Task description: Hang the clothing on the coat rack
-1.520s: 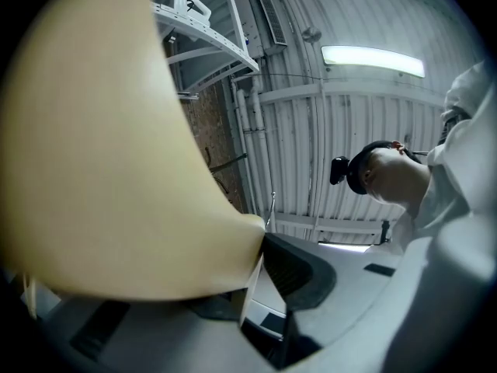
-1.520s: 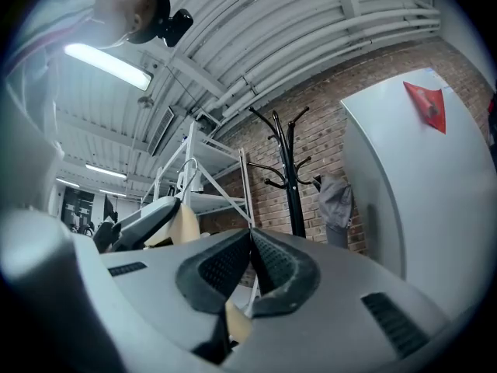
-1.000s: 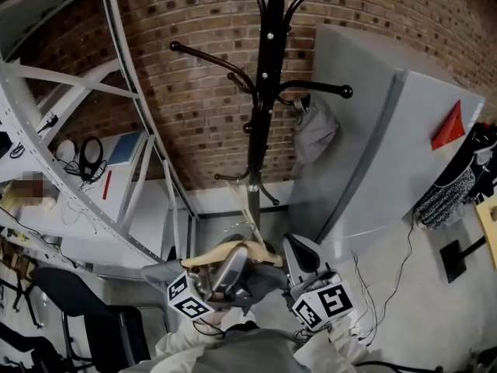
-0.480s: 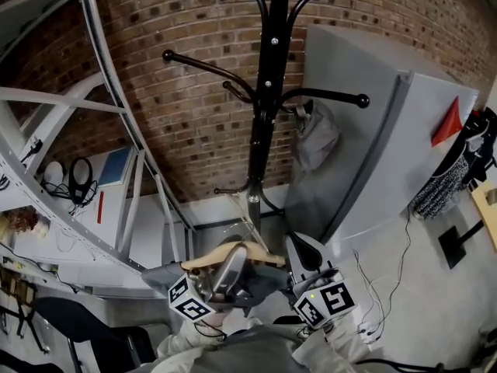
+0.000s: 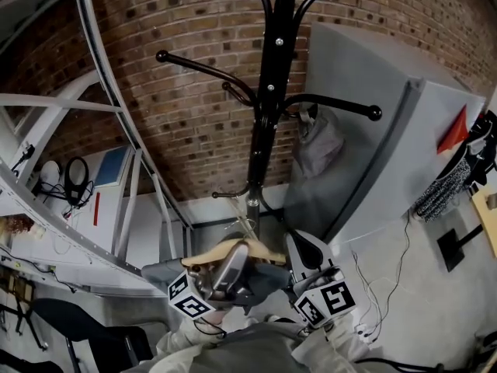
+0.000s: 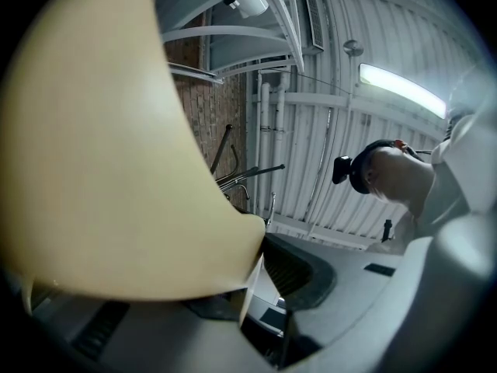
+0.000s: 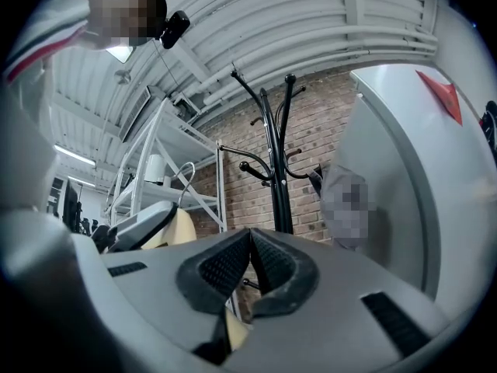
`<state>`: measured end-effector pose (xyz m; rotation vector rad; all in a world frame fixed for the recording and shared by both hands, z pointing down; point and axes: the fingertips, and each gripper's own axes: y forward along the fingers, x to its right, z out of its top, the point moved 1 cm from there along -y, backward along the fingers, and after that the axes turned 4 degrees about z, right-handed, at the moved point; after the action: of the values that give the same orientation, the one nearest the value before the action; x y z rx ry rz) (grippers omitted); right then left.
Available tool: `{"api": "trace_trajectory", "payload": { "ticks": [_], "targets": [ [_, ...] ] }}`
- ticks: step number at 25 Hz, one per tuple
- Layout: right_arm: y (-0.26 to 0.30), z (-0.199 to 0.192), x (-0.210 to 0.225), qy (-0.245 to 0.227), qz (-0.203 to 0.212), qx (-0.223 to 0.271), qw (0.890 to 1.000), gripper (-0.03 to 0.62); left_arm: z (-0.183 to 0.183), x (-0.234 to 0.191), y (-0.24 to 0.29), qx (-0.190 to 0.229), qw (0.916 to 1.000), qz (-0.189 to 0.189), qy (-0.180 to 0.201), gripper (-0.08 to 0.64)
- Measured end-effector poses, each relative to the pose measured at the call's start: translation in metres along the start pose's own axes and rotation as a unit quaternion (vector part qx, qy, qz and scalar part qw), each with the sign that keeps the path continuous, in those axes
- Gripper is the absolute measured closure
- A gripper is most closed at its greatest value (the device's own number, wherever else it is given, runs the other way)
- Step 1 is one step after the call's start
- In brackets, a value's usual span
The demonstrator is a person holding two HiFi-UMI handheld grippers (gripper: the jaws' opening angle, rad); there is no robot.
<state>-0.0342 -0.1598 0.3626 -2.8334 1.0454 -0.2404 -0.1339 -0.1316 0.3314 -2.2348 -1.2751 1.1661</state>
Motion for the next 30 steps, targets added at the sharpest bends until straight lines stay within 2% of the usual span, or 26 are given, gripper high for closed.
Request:
{"api": "trace_trajectory", "payload": {
  "ticks": [18,30],
  "targets": [
    [0.016,0.019,0.04,-0.017,0.01,0.013,1.0,0.568,-0.001,-0.02,0.045,0.008,0.9999,-0.009,0.01,0.462],
    [0.017,0.033,0.06,-0.03,-0.002,0.034,0.999,0.568,0.011,-0.035,0.072,0.013,0.9996,-0.011,0.02,0.462]
  ]
}}
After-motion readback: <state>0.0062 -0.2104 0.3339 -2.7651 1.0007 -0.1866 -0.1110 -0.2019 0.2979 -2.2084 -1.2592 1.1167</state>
